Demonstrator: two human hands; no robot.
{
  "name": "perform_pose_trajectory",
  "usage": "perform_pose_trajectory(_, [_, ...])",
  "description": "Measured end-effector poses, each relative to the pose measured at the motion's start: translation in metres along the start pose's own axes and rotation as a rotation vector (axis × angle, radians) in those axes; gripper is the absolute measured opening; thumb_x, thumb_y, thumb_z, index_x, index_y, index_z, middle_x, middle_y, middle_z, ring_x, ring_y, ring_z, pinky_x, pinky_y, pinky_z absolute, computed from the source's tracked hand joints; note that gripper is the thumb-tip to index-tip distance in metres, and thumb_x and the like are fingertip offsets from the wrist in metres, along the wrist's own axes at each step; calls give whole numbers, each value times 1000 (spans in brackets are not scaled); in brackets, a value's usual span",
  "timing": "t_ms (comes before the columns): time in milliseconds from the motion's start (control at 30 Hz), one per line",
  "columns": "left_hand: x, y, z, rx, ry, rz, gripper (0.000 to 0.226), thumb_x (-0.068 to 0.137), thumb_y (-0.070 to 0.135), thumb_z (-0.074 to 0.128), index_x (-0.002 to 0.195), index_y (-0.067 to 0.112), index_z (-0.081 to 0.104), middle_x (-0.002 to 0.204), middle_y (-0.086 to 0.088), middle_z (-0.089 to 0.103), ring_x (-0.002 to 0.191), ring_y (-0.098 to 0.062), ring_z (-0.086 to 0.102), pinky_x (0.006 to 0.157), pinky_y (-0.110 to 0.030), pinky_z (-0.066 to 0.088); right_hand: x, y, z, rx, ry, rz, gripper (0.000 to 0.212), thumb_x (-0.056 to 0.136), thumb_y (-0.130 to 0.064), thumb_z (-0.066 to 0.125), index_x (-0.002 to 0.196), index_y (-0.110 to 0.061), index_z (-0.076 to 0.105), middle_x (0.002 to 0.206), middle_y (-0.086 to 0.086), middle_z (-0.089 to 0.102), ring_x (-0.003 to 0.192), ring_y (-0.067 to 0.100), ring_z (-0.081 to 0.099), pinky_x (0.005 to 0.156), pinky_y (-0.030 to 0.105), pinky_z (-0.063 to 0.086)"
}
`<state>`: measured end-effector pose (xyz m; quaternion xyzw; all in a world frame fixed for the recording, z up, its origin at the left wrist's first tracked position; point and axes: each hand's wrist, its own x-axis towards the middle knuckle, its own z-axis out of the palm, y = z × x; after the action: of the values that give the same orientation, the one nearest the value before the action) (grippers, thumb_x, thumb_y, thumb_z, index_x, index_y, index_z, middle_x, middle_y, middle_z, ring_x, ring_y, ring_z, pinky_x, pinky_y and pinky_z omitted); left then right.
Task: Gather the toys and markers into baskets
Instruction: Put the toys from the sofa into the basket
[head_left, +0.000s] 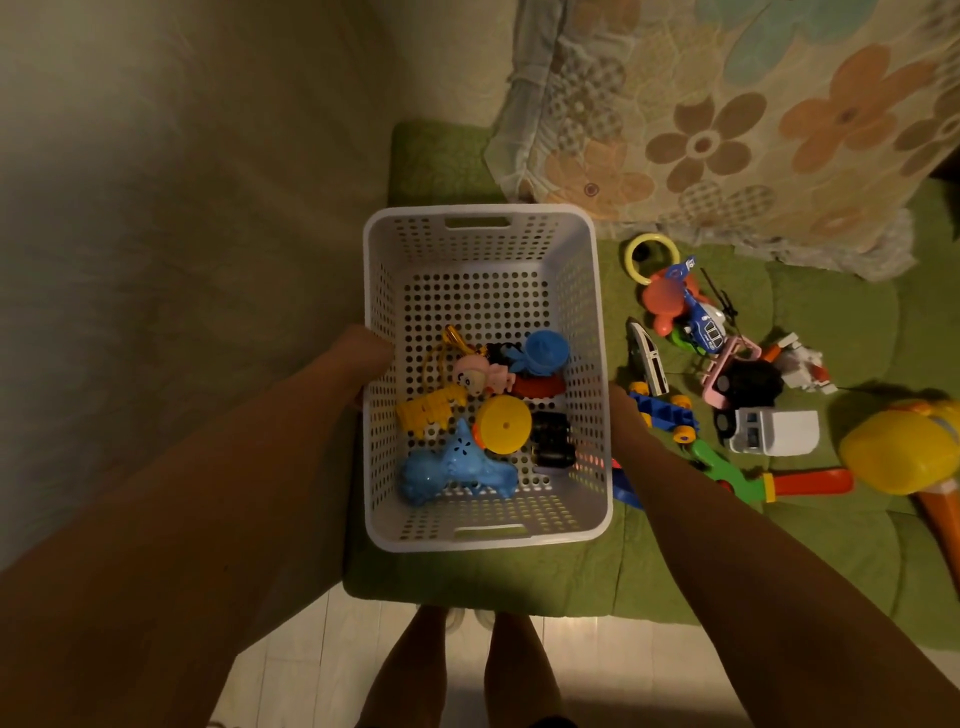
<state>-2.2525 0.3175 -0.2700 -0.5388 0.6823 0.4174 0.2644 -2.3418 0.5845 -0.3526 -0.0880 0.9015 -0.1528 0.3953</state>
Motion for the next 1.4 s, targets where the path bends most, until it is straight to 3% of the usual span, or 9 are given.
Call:
perform_pose_trajectory(133, [4, -1, -1, -5, 4, -9, 21, 99, 10, 40, 117, 2, 48, 108, -19, 56, 107, -37, 58, 74, -37, 49, 4, 4, -11, 26, 254, -92, 28, 94, -27, 54, 118, -14, 48, 98, 11, 66, 85, 29, 63, 73, 44, 54])
perform_pose_trajectory(333, [9, -5, -3, -28, -21, -6, 20, 99, 15, 41, 113, 4, 50, 112, -20, 60, 101, -35, 62, 71, -38, 52, 4, -30, -74, 562, 685, -286, 21, 89, -27, 40, 109, -26, 48, 80, 11, 56, 66, 23, 55, 59, 39, 49])
perform_pose_trajectory(567, [9, -6, -4, -22, -35, -11, 24, 98, 17, 43, 117, 3, 50, 111, -21, 60, 98, -34, 63, 66, -38, 52, -23, -115, -61, 364, 414, -683, 37, 102, -24, 44, 139, -24, 41, 68, 3, 55, 48, 17, 51, 47, 29, 43])
perform_pose_trajectory(700, [9, -7, -5, -13, -37, -13, 24, 98, 17, 43, 116, 4, 51, 111, -20, 61, 97, -34, 63, 64, -38, 52, -36, -136, 1, 91, 33, -636, 43, 101, -24, 43, 141, -13, 34, 73, 2, 54, 52, 20, 51, 56, 42, 52])
perform_pose_trajectory(767, [8, -6, -5, -2, -31, -16, 25, 98, 17, 43, 118, 3, 50, 113, -21, 60, 99, -35, 63, 61, -37, 51, -40, -139, 33, -130, 56, -673, 32, 97, -22, 46, 124, -5, 45, 100, 9, 51, 68, 26, 53, 60, 44, 50])
perform_pose_trajectory(867, [6, -5, -5, 11, -32, -22, 28, 99, 14, 40, 122, 0, 49, 115, -23, 59, 103, -38, 61, 54, -36, 48, -45, -139, 70, -150, 40, -584, 35, 94, -25, 49, 121, -3, 44, 101, 11, 53, 82, 29, 59, 54, 28, 33])
perform_pose_trajectory(1100, [1, -7, -7, -3, -51, 8, 27, 97, 9, 40, 122, 1, 47, 110, -18, 58, 108, -39, 59, 68, -40, 50, -51, -130, 98, -156, -116, -308, 45, 95, -30, 54, 131, -8, 38, 113, 13, 64, 100, 32, 63, 76, 38, 47])
perform_pose_trajectory(1267, [-1, -8, -8, 17, -50, 32, 26, 97, 8, 41, 121, -1, 47, 114, -22, 58, 108, -40, 59, 71, -39, 50, -55, -129, 55, -30, 34, -465, 30, 100, -32, 45, 119, -9, 46, 97, 11, 63, 78, 25, 59, 61, 35, 45])
perform_pose_trajectory(1400, [-2, -7, -8, 38, -20, 29, 17, 98, 8, 41, 81, 5, 44, 94, -18, 54, 97, -38, 60, 69, -38, 49, -50, -129, -10, 199, 375, -570, 17, 102, -25, 43, 100, -9, 48, 70, 3, 57, 58, 20, 54, 49, 34, 40])
